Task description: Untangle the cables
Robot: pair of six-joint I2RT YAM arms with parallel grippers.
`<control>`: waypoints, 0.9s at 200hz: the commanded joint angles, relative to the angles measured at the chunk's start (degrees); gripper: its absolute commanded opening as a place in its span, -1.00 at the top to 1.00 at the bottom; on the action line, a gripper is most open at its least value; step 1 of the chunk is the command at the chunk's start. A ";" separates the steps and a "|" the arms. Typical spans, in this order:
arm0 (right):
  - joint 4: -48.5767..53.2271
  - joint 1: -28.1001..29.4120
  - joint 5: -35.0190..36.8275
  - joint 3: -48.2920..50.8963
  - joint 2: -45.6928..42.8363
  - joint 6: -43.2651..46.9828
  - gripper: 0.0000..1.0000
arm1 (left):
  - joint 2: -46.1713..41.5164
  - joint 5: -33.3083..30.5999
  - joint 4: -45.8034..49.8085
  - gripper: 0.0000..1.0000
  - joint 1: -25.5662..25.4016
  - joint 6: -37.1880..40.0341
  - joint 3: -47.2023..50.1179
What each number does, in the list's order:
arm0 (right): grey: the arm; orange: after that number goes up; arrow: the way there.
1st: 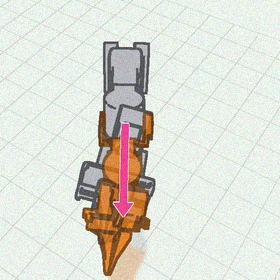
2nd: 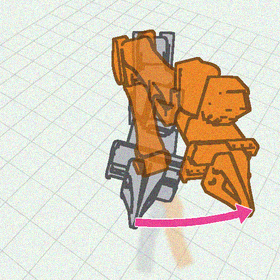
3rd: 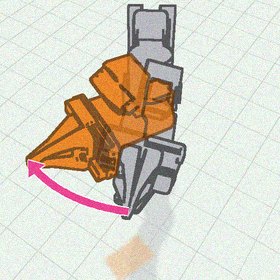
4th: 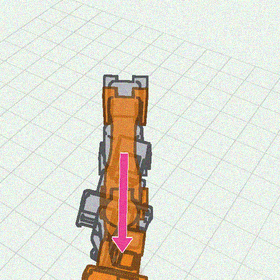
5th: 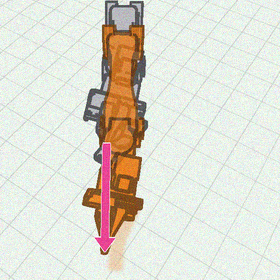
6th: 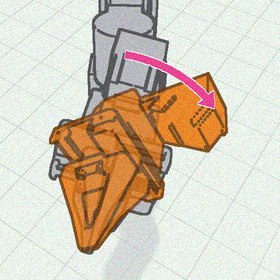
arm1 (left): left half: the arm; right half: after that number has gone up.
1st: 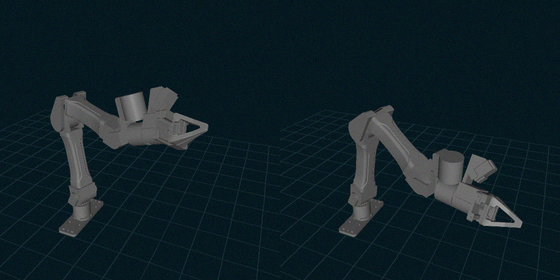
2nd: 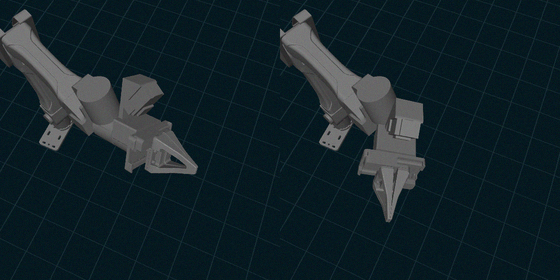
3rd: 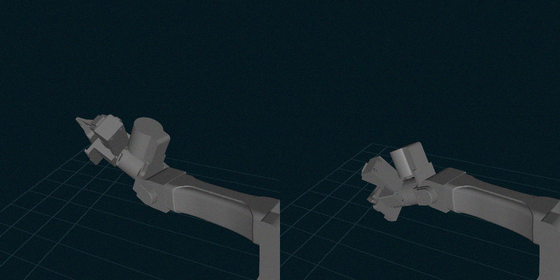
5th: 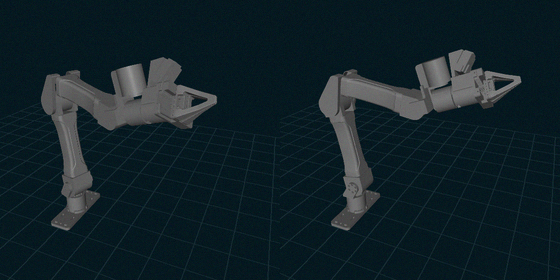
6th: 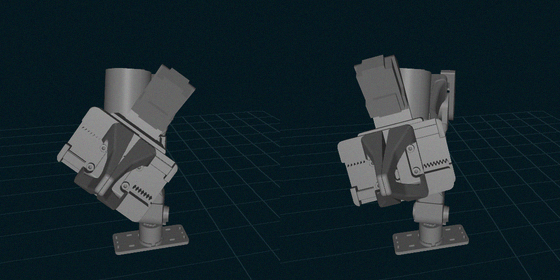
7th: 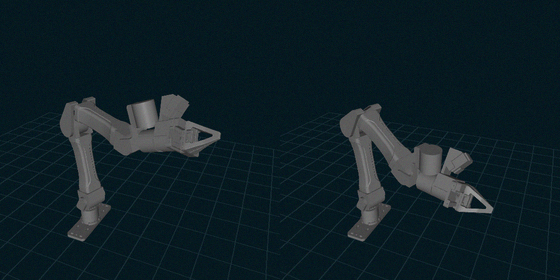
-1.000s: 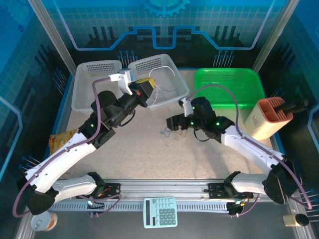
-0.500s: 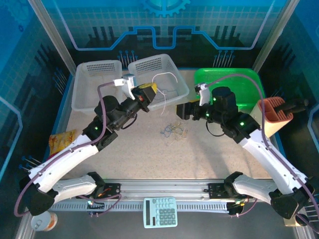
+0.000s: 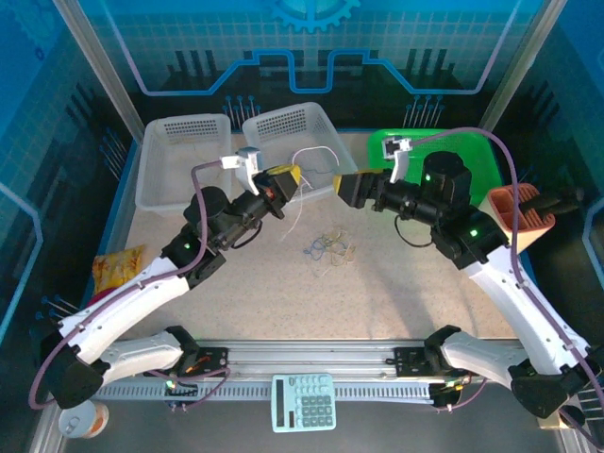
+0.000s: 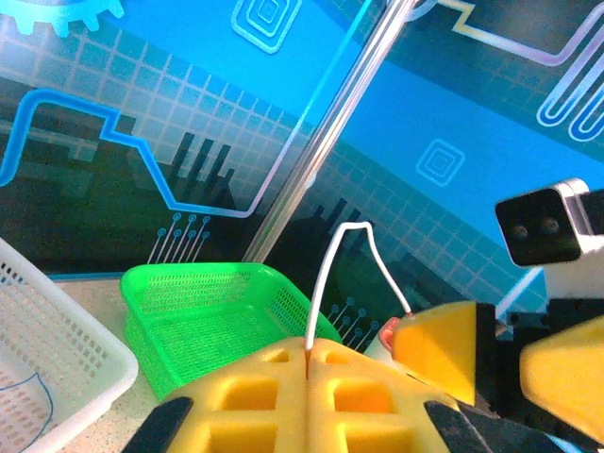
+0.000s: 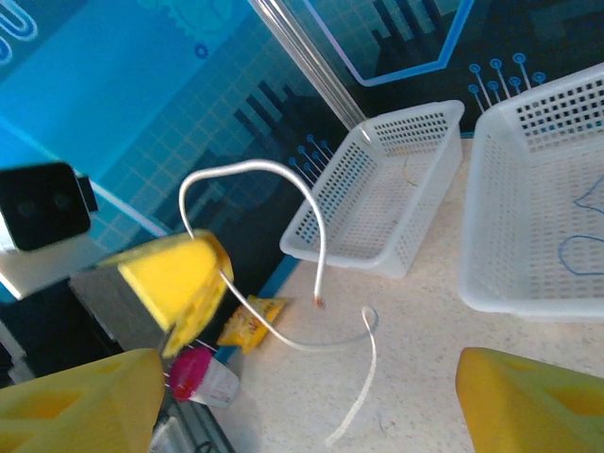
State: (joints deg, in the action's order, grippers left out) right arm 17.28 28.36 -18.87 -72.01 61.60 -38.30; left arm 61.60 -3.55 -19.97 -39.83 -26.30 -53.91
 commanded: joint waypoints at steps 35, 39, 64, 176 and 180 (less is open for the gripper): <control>-10.43 -2.06 -5.55 -1.91 3.58 -8.04 -0.56 | 0.90 2.31 -5.73 1.00 0.62 -3.22 1.38; -10.77 -2.08 -5.60 -1.91 3.75 -8.36 -0.54 | 0.98 2.37 -5.90 1.00 0.60 -3.36 1.44; -12.80 -2.38 -6.08 -1.99 4.38 -9.67 -0.39 | 1.59 2.72 -6.83 1.00 0.55 -4.30 1.91; -17.43 -3.20 -9.06 -1.91 5.62 -12.79 0.56 | 3.00 3.31 -8.51 1.00 0.55 -5.69 2.18; -17.38 -3.21 -9.14 -1.97 5.63 -12.77 0.63 | 3.04 3.29 -8.55 1.00 0.59 -5.75 2.08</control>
State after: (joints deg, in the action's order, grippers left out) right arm 1.80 26.02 -26.57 -72.44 66.94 -50.87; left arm 64.20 -1.58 -26.02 -39.79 -31.51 -52.31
